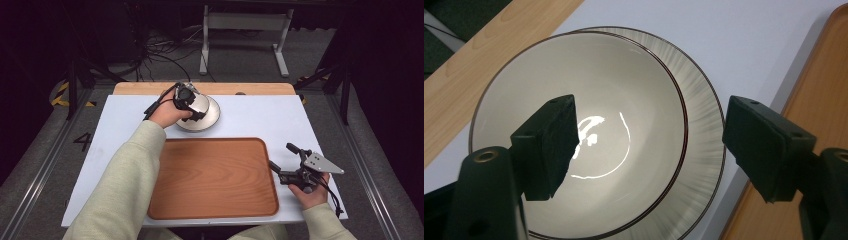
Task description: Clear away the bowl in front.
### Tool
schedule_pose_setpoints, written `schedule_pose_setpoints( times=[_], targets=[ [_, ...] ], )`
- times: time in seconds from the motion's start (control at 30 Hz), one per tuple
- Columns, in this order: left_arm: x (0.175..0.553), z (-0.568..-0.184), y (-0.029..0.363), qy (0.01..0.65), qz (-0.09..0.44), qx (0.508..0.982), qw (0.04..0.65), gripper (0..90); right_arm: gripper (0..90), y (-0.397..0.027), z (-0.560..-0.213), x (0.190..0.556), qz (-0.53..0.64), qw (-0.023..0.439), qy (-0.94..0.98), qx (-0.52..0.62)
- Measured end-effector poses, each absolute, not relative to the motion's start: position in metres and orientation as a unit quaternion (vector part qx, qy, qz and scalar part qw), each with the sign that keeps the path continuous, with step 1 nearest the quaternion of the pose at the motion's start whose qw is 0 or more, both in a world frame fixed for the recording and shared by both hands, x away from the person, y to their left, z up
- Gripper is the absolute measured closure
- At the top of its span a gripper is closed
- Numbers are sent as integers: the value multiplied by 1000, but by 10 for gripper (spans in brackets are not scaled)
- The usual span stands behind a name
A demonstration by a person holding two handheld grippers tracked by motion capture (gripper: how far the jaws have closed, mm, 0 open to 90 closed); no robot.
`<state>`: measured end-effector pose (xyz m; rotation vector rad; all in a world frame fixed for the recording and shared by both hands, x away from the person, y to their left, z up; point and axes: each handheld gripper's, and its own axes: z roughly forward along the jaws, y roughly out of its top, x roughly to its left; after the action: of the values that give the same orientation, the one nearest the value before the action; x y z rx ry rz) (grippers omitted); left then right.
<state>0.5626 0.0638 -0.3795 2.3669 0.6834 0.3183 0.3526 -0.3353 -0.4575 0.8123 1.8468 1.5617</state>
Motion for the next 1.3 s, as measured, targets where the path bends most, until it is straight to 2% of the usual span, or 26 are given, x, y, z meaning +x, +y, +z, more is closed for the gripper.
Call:
schedule_pose_setpoints(
  times=[0.5,0.7,0.87,1.13,1.3],
  targets=[
    [566,-396,64,256,114,905,320,273,55,-334,-457,353,583,290,697,302],
    [566,-399,61,246,113,911,311,385,55,-334,-457,352,580,291,699,300],
    [565,-402,57,244,113,914,305,405,55,-333,-457,353,580,293,699,298],
    [564,-407,55,233,115,917,302,563,55,-333,-457,352,579,292,700,299],
    [563,-409,55,228,105,922,295,724,55,-333,-457,352,579,293,700,299]
  ],
)
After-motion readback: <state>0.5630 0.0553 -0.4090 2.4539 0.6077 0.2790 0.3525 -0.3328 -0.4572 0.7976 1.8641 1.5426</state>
